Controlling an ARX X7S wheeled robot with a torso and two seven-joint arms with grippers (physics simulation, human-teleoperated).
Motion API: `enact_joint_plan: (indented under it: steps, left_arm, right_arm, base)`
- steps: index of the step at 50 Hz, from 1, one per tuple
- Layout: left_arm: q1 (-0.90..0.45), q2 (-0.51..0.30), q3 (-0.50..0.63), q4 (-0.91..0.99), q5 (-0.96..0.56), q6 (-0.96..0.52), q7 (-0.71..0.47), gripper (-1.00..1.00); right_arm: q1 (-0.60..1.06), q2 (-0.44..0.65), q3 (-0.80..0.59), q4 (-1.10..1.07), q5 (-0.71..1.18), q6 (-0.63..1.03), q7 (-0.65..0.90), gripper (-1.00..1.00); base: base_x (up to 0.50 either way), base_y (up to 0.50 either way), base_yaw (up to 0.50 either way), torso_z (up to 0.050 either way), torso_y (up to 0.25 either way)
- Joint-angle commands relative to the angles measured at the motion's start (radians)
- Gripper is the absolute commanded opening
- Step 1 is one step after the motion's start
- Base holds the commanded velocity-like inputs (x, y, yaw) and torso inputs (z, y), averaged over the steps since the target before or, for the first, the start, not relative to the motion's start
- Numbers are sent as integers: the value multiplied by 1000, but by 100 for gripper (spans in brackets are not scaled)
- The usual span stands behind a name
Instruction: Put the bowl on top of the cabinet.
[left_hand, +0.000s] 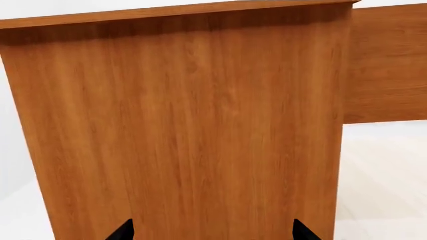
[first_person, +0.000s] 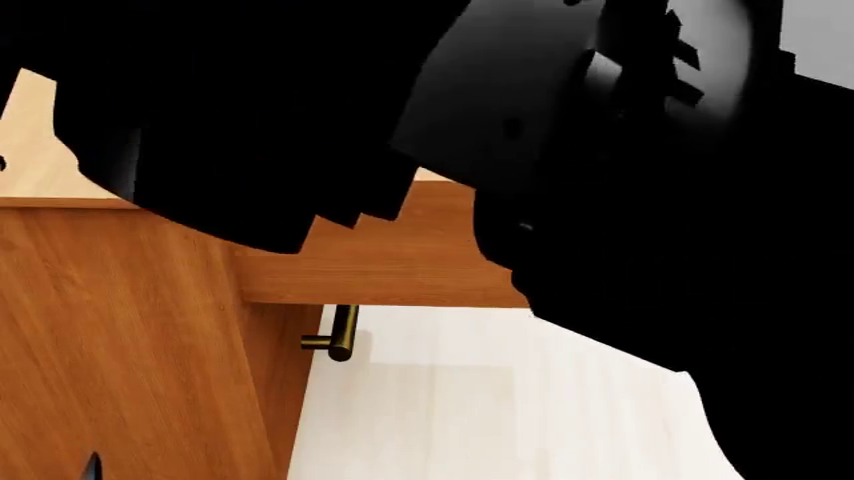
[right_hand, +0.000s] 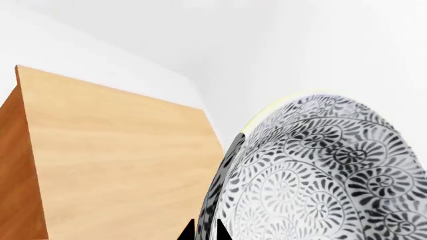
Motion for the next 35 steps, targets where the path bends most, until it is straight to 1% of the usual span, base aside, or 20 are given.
enact_joint_plan:
  steps: [1, 11, 14, 17, 18, 27, 35]
  left_arm:
    - [10, -5, -6, -21, -4, 26, 8, 100]
    - [-1, -2, 3, -42, -3, 32, 13, 100]
    - [0, -4, -1, -47, -8, 38, 15, 100]
    - [-7, -2, 11, -60, 2, 42, 19, 100]
    - [-14, 0, 14, -64, -1, 38, 20, 100]
    - [-37, 3, 19, -79, -5, 26, 19, 100]
    - [-31, 4, 6, -123, -13, 62, 31, 100]
  right_arm:
    - [-14, -54, 48, 19, 19, -36, -19, -100]
    - [-30, -64, 58, 47, 26, -97, -56, -100]
    - [-37, -42, 19, 35, -7, -117, -87, -100]
    - [-38, -32, 14, 97, -30, -144, -113, -100]
    - [-43, -29, -10, 105, -53, -151, -122, -100]
    - [-62, -48, -71, 222, -123, -204, -174, -100]
    - [-102, -94, -106, 344, -153, -268, -198, -100]
  base:
    - [0, 0, 0, 0, 0]
    - [0, 0, 0, 0, 0]
    - [0, 0, 0, 0, 3]
    - [0, 0, 0, 0, 0]
    - [0, 0, 0, 0, 0]
    - [0, 0, 0, 0, 0]
    - [0, 0, 0, 0, 0]
